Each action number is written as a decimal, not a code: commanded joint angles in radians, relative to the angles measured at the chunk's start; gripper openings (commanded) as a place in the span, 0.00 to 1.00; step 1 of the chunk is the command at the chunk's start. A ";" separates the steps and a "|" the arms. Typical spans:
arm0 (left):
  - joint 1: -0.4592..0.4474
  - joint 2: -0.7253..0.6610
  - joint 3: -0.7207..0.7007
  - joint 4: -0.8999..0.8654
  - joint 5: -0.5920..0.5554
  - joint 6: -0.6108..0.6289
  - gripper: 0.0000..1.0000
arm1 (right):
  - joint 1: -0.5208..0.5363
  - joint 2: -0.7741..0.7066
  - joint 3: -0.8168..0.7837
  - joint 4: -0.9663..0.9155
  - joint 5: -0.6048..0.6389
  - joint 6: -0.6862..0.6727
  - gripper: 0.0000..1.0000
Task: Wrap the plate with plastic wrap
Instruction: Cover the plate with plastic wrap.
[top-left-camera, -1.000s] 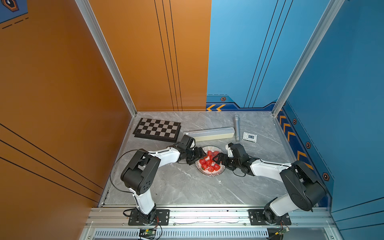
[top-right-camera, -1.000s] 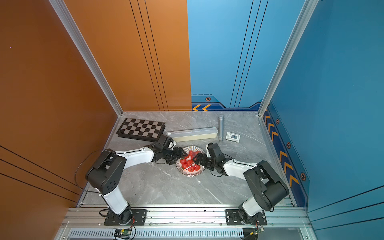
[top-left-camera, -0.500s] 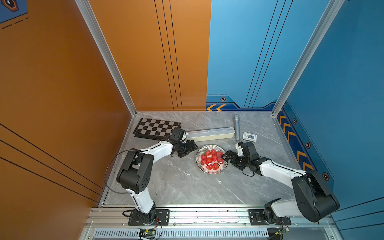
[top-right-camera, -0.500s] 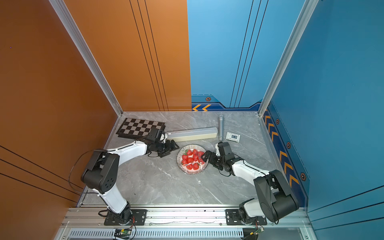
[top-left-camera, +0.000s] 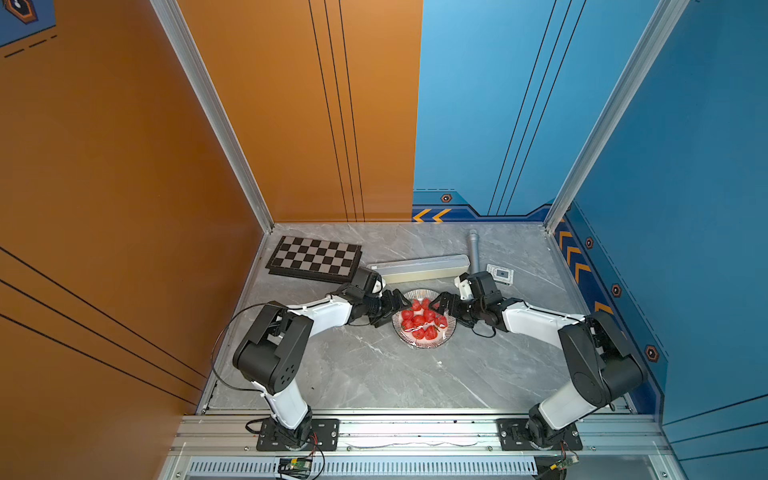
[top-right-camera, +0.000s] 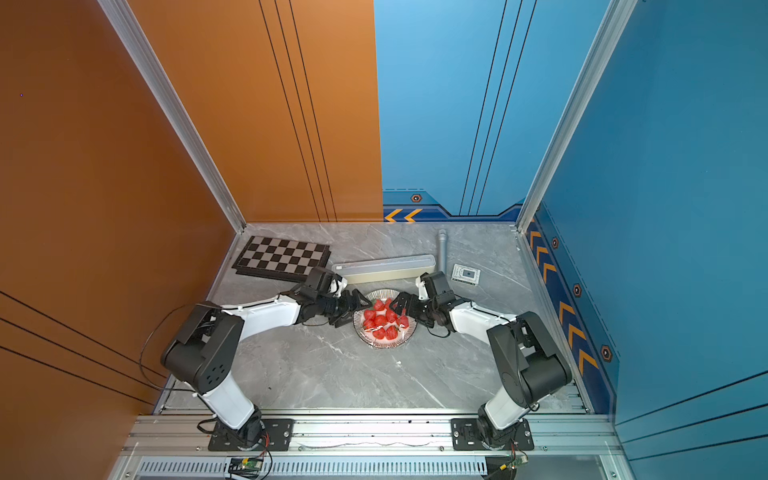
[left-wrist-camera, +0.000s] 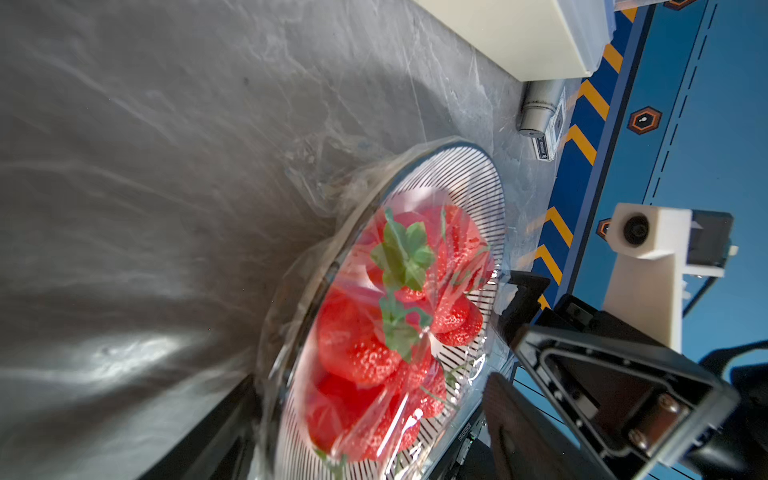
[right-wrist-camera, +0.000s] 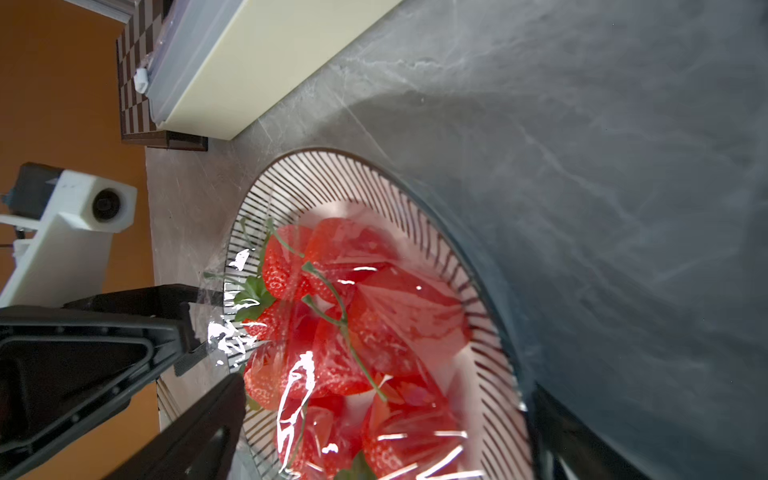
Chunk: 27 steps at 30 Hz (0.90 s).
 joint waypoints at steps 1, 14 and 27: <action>-0.006 0.021 0.045 0.041 0.026 -0.025 0.85 | 0.038 -0.051 -0.036 0.046 0.002 0.065 1.00; 0.032 0.065 0.074 0.058 -0.005 0.002 0.84 | 0.111 -0.201 -0.215 0.119 0.143 0.213 1.00; 0.200 -0.311 -0.030 -0.311 -0.325 0.359 0.92 | -0.209 -0.659 -0.149 -0.462 0.398 -0.246 1.00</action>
